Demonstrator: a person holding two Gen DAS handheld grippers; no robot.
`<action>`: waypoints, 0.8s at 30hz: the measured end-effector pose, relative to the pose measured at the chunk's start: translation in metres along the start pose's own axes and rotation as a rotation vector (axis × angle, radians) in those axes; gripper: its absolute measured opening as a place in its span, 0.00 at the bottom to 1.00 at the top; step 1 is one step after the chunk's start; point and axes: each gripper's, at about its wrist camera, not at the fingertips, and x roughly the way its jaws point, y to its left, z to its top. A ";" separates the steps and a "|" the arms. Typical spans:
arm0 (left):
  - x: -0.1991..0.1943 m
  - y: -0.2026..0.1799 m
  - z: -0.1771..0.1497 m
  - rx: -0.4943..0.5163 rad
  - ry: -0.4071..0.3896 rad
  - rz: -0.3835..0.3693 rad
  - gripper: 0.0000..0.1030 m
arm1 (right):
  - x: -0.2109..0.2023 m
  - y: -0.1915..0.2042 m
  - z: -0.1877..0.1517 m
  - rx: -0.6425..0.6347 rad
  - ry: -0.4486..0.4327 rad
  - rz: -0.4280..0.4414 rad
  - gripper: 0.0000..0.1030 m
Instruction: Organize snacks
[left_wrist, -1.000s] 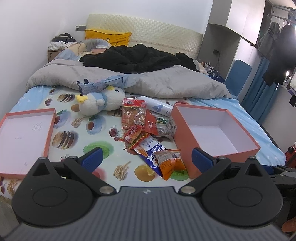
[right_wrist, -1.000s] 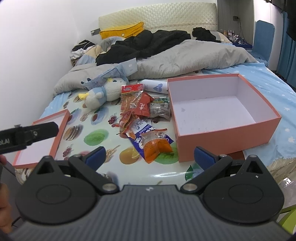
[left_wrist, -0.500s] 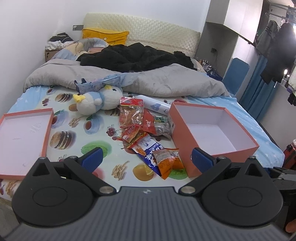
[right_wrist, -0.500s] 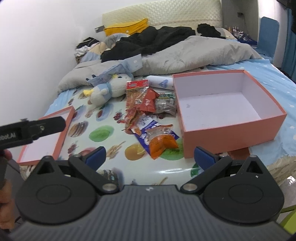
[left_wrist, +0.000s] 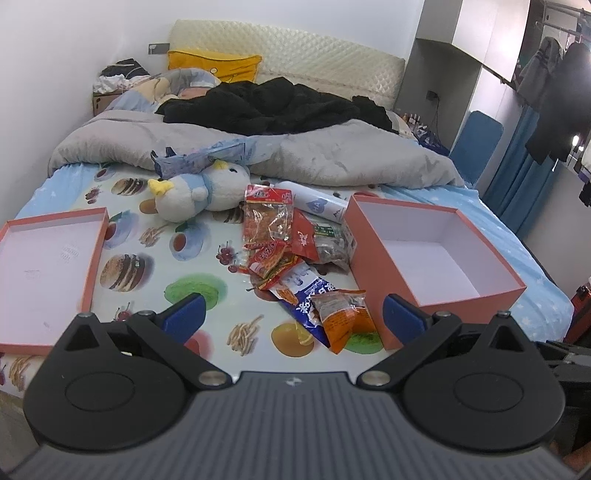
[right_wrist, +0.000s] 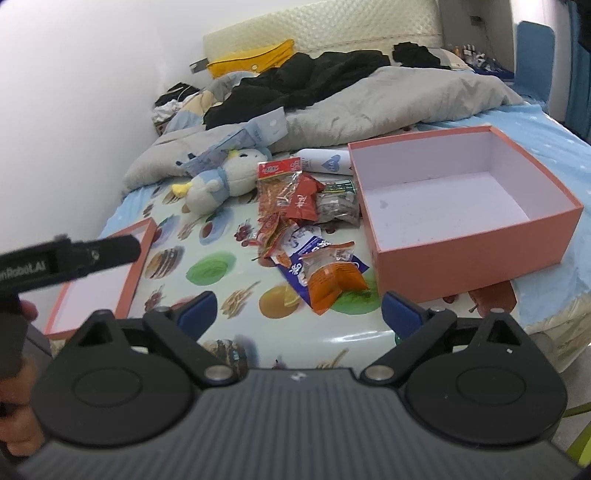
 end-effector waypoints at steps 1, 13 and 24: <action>0.003 0.001 0.001 0.001 0.005 -0.002 1.00 | 0.001 0.000 0.000 -0.002 -0.004 -0.004 0.89; 0.044 0.012 0.007 -0.028 0.043 -0.024 1.00 | 0.030 0.002 -0.002 -0.014 0.015 -0.028 0.88; 0.089 0.034 0.008 -0.053 0.086 -0.018 1.00 | 0.065 0.005 -0.007 -0.054 0.054 -0.026 0.75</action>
